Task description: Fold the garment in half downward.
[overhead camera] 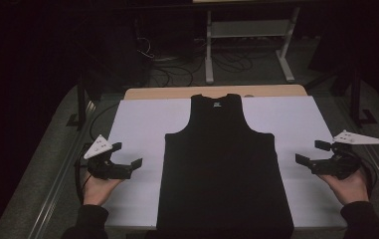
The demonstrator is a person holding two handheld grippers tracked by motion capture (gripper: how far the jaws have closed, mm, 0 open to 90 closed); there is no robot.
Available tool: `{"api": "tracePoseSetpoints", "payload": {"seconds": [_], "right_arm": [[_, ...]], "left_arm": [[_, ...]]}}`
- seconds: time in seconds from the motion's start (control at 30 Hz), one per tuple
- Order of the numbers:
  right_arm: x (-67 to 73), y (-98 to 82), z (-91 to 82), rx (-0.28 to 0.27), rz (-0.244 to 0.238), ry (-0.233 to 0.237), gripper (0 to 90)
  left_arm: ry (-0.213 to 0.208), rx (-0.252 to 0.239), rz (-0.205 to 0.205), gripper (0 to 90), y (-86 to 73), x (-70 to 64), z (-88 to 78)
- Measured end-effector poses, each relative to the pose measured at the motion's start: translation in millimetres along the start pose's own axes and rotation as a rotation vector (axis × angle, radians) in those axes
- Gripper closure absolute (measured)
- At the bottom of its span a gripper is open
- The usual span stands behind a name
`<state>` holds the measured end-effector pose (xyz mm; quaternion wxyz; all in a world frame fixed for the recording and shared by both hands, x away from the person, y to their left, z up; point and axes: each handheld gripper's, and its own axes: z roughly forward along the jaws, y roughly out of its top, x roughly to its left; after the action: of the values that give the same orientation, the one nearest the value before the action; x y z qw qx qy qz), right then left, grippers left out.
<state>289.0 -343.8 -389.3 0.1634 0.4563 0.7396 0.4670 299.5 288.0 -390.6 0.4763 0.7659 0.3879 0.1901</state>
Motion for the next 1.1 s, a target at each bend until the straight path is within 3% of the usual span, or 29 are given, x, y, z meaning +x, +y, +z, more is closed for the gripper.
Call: {"api": "tracePoseSetpoints", "payload": {"seconds": [0.2, 0.47, 0.7, 1.1], "right_arm": [[-1.1, 9.0, 5.6, 0.017, -0.017, 0.002, 0.0], [-7.3, 22.0, 10.2, 0.028, -0.028, 0.010, 0.0], [-10.4, 33.4, 15.2, 0.045, -0.049, 0.014, 0.0], [-12.2, 54.3, 23.9, 0.071, -0.081, 0.029, 0.0]], "left_arm": [[0.005, 0.020, -0.025, 0.0, 8.5, 12.0, 6.4], [-0.012, 0.046, -0.034, 0.0, 16.7, 16.3, 12.7], [-0.012, 0.050, -0.008, 0.0, 28.3, 17.8, 17.6], [-0.050, 0.061, 0.022, 0.0, 51.8, 21.2, 35.9]]}}
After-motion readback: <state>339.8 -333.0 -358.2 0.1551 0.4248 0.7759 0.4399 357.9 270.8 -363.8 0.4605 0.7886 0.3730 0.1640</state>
